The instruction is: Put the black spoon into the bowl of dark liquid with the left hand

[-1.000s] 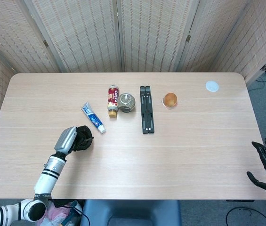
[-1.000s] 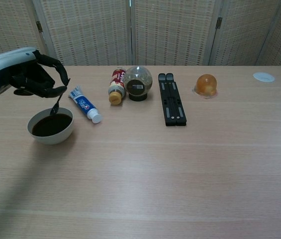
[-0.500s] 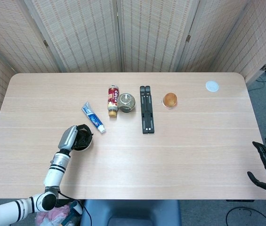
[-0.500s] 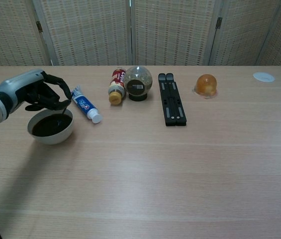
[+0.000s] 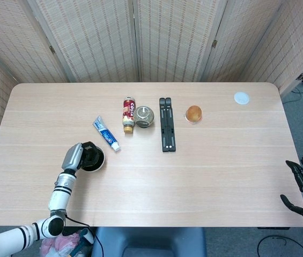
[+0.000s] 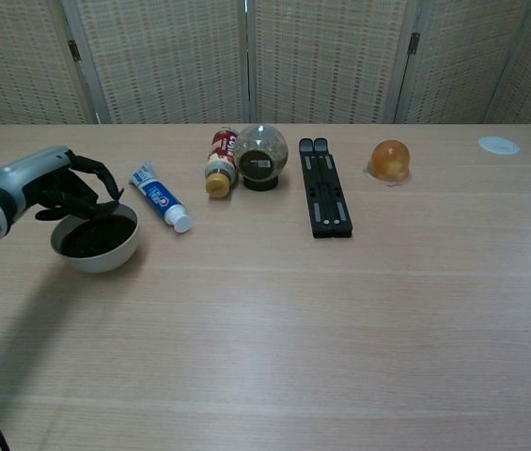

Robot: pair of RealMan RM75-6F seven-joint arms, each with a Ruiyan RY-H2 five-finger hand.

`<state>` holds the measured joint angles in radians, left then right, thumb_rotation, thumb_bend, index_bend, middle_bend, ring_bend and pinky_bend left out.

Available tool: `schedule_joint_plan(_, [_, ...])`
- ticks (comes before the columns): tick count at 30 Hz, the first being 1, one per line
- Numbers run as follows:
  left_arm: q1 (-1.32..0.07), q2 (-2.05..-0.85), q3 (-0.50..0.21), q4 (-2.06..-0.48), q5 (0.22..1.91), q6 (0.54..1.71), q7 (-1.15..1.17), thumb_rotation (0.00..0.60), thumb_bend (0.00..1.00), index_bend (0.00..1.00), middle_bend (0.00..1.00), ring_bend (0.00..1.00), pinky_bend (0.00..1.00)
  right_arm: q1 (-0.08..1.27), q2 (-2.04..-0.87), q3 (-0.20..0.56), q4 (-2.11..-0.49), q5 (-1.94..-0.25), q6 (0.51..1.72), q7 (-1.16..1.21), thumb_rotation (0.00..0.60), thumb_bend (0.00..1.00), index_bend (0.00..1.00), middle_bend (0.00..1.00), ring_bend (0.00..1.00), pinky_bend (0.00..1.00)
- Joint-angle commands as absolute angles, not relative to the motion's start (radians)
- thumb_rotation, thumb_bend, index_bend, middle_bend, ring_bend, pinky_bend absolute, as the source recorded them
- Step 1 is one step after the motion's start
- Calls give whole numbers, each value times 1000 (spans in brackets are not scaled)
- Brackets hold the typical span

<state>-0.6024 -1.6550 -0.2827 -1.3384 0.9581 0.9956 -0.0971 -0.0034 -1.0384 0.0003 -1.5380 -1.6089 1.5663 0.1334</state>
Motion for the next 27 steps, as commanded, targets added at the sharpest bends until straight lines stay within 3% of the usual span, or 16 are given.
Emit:
schedule_joint_plan(1, [-594, -1640, -277, -1358, 961, 995, -86, 600, 629, 717, 1000, 943, 1000, -3, -1040, 0, -1536, -1609, 1565, 135, 600, 187, 19, 145, 49, 52])
schedule_joint_plan(13, [-610, -1639, -273, -1411, 963, 962, -47, 600, 629, 720, 1000, 943, 1000, -12, -1040, 0, -1527, -1607, 1578, 147, 600, 187, 19, 145, 50, 52])
schedule_joint_plan(27, [-654, -1696, -317, -1306, 925, 947, -22, 600, 629, 720, 1000, 944, 1000, -20, -1041, 1, -1528, -1605, 1587, 145, 600, 187, 19, 145, 50, 52])
